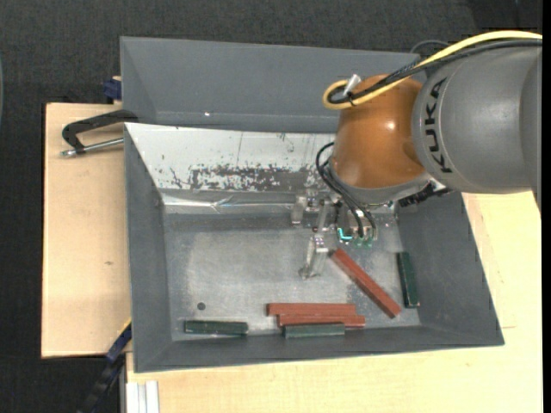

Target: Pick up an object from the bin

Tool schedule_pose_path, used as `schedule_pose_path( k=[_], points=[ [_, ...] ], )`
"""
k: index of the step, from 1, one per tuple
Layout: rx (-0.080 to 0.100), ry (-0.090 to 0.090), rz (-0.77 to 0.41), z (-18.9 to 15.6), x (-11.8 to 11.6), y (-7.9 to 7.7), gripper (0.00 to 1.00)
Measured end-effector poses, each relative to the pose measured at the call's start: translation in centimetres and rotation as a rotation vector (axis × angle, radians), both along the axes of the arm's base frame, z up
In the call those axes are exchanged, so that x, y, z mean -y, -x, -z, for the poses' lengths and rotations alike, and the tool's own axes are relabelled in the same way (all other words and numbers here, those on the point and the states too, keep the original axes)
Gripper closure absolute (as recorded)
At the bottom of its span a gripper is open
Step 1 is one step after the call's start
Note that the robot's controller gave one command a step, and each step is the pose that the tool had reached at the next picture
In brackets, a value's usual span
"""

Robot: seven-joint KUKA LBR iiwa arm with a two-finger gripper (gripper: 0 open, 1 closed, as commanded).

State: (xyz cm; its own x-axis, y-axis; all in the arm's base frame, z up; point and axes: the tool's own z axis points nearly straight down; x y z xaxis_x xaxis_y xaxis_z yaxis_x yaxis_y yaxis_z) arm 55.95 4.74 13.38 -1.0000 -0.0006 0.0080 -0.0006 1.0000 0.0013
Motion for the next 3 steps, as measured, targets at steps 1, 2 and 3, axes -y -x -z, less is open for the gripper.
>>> schedule_pose_path(
  k=[1,2,3],
  points=[
    [0.007,0.0,0.001,-0.4,0.0,-0.1,0.0],
    [0.015,-0.002,0.077,2.1,1.4,-0.8,0.0],
    [0.007,0.001,0.106,3.3,3.9,3.6,1.0]
  ],
)
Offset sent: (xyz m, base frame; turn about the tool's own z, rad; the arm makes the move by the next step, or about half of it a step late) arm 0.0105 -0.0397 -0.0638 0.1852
